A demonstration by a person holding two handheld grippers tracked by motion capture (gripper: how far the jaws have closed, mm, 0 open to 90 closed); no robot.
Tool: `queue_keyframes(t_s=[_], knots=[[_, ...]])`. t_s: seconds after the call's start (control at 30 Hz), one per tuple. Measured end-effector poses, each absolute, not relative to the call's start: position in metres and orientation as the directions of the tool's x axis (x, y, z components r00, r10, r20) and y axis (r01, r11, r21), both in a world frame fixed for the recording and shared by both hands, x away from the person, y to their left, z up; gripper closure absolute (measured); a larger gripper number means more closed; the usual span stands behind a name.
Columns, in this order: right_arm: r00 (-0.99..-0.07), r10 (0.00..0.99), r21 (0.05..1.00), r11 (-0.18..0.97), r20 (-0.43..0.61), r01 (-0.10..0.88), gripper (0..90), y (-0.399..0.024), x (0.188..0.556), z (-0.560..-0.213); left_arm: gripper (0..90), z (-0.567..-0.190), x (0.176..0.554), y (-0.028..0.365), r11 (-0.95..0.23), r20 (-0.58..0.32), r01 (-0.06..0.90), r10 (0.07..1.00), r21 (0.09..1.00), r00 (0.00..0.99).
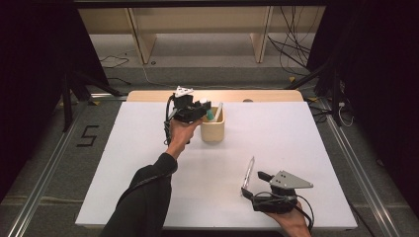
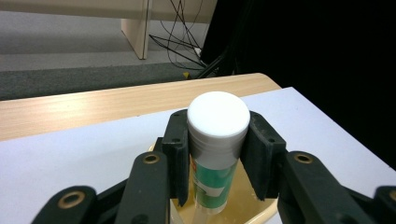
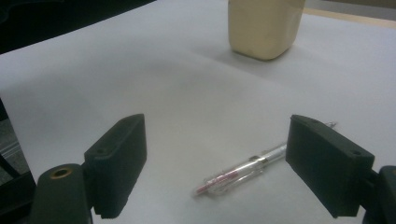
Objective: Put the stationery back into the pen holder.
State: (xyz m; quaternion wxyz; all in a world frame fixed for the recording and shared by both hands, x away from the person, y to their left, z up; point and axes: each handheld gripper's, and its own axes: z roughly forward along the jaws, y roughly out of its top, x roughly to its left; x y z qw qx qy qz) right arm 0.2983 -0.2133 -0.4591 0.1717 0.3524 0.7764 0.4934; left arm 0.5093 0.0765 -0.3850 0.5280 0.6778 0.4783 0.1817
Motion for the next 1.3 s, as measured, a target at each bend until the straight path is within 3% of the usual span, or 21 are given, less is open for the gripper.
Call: queue_keyframes(t_s=[1.3], knots=[[-0.701, 0.708, 0.884, 0.274, 0.082, 0.379, 21.7, -0.211, 0.297, -0.46, 63.9, -0.397, 0.515, 0.068, -0.114, -0.171, 0.492, 0.85, 0.863, 0.498]])
